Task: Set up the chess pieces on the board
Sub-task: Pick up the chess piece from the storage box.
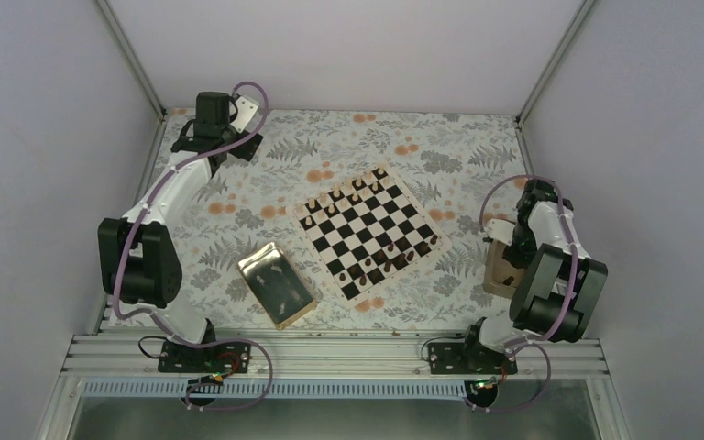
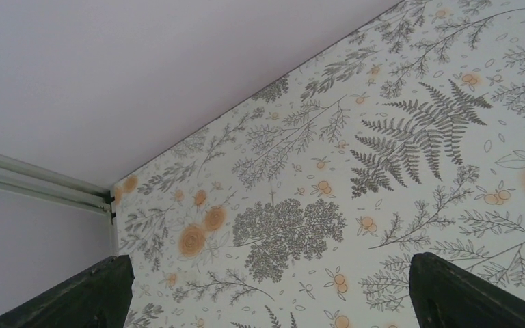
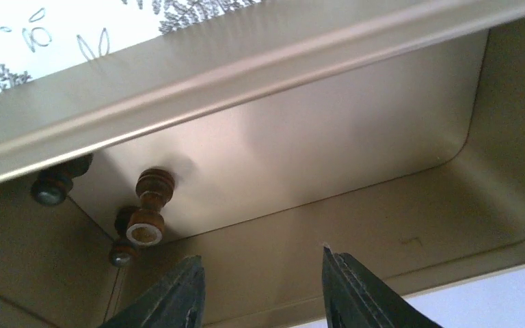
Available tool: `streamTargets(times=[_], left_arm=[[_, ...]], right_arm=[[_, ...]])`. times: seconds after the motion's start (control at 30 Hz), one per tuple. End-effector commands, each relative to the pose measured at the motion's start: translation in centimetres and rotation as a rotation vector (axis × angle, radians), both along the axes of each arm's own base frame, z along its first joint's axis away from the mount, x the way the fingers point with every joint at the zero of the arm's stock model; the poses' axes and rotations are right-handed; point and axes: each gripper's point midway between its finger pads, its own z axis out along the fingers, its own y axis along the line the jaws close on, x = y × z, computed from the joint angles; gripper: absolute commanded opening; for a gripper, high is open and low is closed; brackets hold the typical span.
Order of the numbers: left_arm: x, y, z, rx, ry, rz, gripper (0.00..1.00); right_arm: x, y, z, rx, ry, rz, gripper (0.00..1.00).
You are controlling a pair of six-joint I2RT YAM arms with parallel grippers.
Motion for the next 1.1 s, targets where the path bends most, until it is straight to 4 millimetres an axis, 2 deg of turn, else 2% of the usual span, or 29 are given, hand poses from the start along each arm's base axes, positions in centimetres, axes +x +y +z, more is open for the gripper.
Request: streamTargets(times=[0.0,0.17,0.47,0.83,1.07], left_arm=[[1.0,0.1,1.0,0.05,0.01,0.002,1.0],[1.7,0.7,2.0,0.084,0.016,0.034,1.0],[1.1,1.2,0.4,0.121,0.044,0.067,1.0],[1.5,0.2,1.0,0.107,0.031,0.05,1.0],[1.2,-0.4,1.0,0.108,0.031,0.043,1.0]], right_arm=[[-0.3,0.6,1.3,0.042,0.011,0.144,0.46],[-1.0,1.3,1.5,0.073,0.032,0.261,0.5],[-3.1,0.1,0.9,0.059,0.099,0.268,0.49],[-5.2,1.6,-0.9,0.1,0.1,0.25,0.5],[-5.3,0.9,-2.4,0.061,0.098,0.238,0.49]])
